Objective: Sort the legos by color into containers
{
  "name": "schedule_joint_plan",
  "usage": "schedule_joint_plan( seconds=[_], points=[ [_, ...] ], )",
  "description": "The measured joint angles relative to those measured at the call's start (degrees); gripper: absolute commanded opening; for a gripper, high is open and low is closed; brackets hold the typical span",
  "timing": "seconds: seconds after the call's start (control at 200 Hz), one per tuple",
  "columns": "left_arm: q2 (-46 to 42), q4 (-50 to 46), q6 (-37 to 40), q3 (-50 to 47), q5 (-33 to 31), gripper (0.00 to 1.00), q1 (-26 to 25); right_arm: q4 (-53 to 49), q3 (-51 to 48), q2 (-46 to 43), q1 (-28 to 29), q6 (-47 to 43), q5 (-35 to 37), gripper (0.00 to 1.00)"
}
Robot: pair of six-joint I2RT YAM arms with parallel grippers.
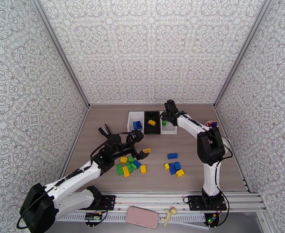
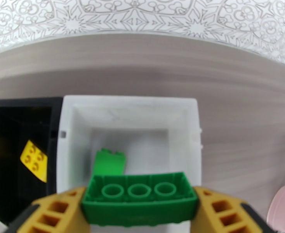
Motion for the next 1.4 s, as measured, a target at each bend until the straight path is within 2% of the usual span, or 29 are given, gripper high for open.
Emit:
schedule_joint_plan(
  seconds=[0.2, 0.41, 0.635, 0.805, 1.055, 1.25, 1.401],
  points=[
    [-0.37, -0.17, -0.17, -0.11, -5.75, 1.0, 0.0, 0.81, -0.85, -2.05, 0.0, -2.86, -0.24, 0.84],
    [-2.05, -1.79, -0.63, -0.42, -14.01, 1.0, -0.09, 4.39, -9.01, -12.22, 0.0, -6.12, -2.82, 1.0],
    [-5.16, -6.73, -5.88, -0.72, -22.43, 1.0, -0.33, 11.23, -21.92, -22.69, 0.0, -13.57, -16.48, 1.0],
    [-5.7, -20.26, -14.99, 1.75, -29.14, 1.0, -0.13, 13.05, -27.02, -27.69, 0.0, -18.18, -26.84, 1.0],
    [-0.96, -43.08, -25.68, 8.74, -29.05, 0.99, 4.31, 12.57, -28.02, -32.98, 0.07, -25.81, -39.12, 1.0],
    [4.5, -52.52, -29.99, 11.28, -24.61, 0.99, 9.49, 7.96, -27.67, -33.66, 2.99, -32.85, -46.05, 1.0],
    [9.53, -56.52, -31.17, 11.5, -22.18, 0.88, 10.97, 4.48, -26.73, -33.48, 5.35, -36.7, -51.39, 1.0]
  ],
)
